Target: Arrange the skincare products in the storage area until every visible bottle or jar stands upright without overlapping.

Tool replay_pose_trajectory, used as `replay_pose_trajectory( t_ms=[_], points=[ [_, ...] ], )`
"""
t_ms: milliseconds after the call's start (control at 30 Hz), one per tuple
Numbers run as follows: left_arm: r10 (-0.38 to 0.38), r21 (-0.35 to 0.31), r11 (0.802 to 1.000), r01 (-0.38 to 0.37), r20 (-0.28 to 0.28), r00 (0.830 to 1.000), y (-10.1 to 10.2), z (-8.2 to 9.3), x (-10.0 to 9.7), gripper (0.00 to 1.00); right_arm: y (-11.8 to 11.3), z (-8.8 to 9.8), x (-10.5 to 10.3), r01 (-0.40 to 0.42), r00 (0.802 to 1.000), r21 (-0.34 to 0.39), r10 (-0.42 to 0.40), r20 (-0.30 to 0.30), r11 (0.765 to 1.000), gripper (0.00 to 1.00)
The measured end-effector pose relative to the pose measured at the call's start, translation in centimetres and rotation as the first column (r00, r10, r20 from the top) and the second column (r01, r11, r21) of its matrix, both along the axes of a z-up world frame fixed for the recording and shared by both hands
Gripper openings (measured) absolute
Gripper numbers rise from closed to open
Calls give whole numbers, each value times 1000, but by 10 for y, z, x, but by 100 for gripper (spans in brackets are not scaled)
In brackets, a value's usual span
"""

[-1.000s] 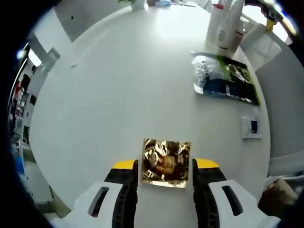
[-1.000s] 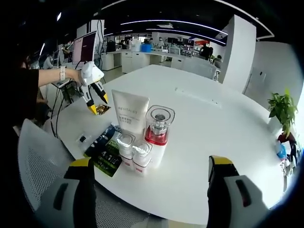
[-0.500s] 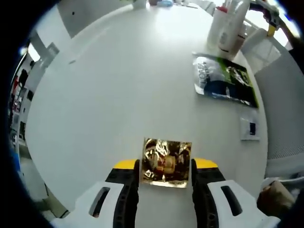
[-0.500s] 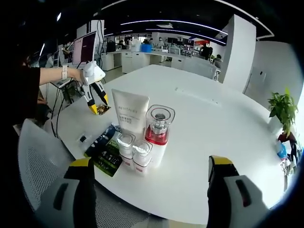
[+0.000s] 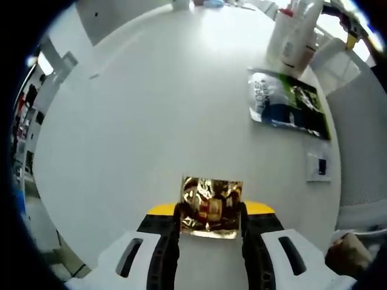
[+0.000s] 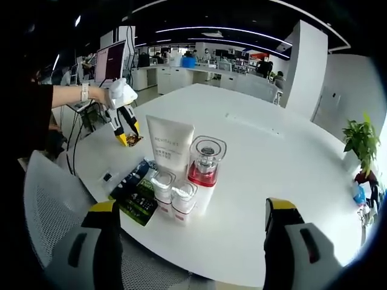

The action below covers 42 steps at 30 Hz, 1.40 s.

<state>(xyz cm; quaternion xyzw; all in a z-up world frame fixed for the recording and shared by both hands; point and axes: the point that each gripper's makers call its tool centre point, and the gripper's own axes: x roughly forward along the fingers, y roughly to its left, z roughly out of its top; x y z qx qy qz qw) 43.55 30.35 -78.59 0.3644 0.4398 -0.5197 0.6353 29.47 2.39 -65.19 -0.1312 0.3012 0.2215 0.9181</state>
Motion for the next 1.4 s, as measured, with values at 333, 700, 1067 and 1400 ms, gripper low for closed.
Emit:
replay_pose_trajectory(
  t_ms=[333, 700, 1067, 1400],
  points=[
    [-1, 21, 1000, 1, 4, 1000, -1, 0, -3, 37, 1, 1, 0, -6, 1000, 2, 6, 5, 1000, 99],
    [-22, 44, 999, 22, -11, 1000, -1, 0, -15, 37, -1, 0, -2, 1, 1000, 4, -1, 4, 1000, 100],
    [-23, 45, 999, 23, -3, 1000, -5, 5, -24, 37, -1, 1, -2, 1, 1000, 8, -1, 9, 1000, 100],
    [-27, 38, 999, 27, -12, 1000, -15, 10, -33, 37, 0, 2, -3, 5, 1000, 10, -5, 15, 1000, 100]
  ],
)
